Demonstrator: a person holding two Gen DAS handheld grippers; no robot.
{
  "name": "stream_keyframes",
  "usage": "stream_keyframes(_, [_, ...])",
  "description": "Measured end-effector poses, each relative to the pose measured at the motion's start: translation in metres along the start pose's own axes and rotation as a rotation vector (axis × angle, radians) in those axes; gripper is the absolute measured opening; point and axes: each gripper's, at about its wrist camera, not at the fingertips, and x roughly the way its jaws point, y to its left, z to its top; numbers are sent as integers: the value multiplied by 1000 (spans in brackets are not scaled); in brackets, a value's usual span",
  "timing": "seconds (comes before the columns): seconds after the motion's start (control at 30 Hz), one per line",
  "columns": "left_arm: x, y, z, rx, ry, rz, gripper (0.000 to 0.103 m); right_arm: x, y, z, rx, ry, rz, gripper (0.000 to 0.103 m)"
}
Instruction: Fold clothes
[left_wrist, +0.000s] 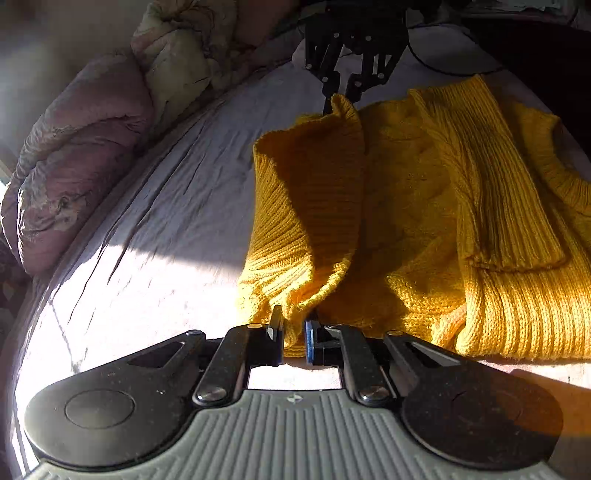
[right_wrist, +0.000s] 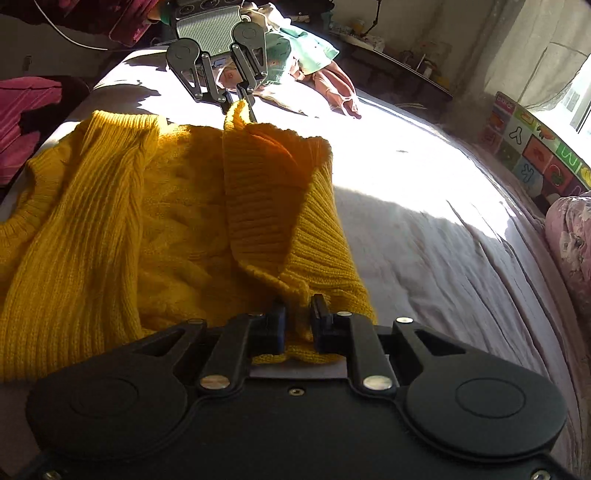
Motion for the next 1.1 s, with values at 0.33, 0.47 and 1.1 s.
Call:
stream_keyframes(0.33, [-3,-20,-19,51,85,109,10,-21,-6,1,-24,184,50,15])
stream_keyframes(0.47, [-28,16,-23,-233,33,80,11,-55,-49,18,242,-50,-21,18])
stream_keyframes(1.1, [20,61,21,-287,25,-66,5,37,-9,75,-33,92,123,16])
